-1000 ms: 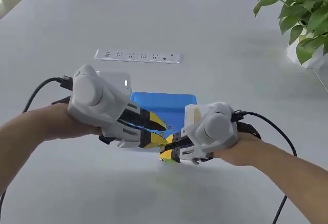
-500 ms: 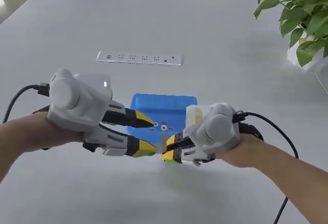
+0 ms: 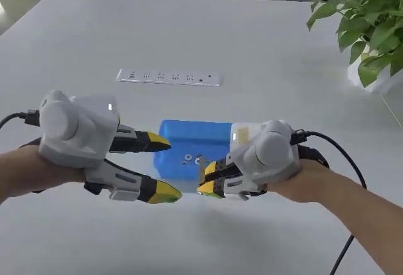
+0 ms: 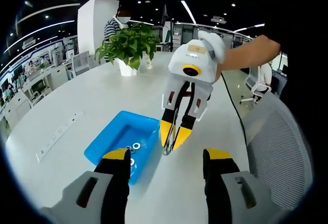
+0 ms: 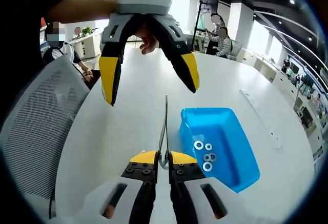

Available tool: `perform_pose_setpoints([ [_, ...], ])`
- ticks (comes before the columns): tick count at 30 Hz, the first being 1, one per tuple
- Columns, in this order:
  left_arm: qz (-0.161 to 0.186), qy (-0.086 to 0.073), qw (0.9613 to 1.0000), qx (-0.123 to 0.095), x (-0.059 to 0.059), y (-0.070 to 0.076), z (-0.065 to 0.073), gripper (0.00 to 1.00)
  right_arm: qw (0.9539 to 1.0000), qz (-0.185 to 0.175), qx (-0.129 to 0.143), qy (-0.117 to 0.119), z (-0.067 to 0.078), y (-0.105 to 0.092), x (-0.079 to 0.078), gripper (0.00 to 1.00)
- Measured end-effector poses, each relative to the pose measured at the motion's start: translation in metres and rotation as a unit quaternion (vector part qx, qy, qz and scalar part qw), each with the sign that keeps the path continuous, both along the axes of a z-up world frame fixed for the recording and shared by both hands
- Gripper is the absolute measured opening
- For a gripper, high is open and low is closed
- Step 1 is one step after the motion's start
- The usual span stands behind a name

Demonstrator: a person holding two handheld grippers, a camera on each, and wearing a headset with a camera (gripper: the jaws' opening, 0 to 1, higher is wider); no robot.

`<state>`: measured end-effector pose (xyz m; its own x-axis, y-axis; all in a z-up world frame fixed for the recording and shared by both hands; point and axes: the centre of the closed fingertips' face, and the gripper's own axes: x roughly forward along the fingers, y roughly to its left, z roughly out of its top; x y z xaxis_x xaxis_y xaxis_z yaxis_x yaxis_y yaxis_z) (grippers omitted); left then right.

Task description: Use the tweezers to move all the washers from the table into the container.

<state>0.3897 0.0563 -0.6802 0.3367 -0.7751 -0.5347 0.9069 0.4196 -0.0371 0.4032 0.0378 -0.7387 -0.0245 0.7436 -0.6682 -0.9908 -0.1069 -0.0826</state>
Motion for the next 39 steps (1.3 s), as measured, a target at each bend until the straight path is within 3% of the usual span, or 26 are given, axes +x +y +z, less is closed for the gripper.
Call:
perform_pose_setpoints([
  [18,0.028,-0.001,0.9996,-0.003,-0.002,0.014,0.008,0.87,0.9999,0.008,0.006,-0.007,0.037,-0.001,0.008,0.08],
  [27,0.039,0.005,0.9992,-0.011,-0.006,0.016,0.009,0.92,0.9996,0.013,0.016,-0.020,0.056,0.008,0.024,0.08],
  [31,0.046,0.008,0.9988,-0.015,-0.006,0.018,0.009,0.99,0.9994,0.015,0.019,-0.025,0.059,0.013,0.033,0.08],
  [39,0.053,0.012,0.9984,-0.016,-0.007,0.024,0.009,0.99,0.9989,0.025,0.021,-0.032,0.060,0.024,0.044,0.08],
])
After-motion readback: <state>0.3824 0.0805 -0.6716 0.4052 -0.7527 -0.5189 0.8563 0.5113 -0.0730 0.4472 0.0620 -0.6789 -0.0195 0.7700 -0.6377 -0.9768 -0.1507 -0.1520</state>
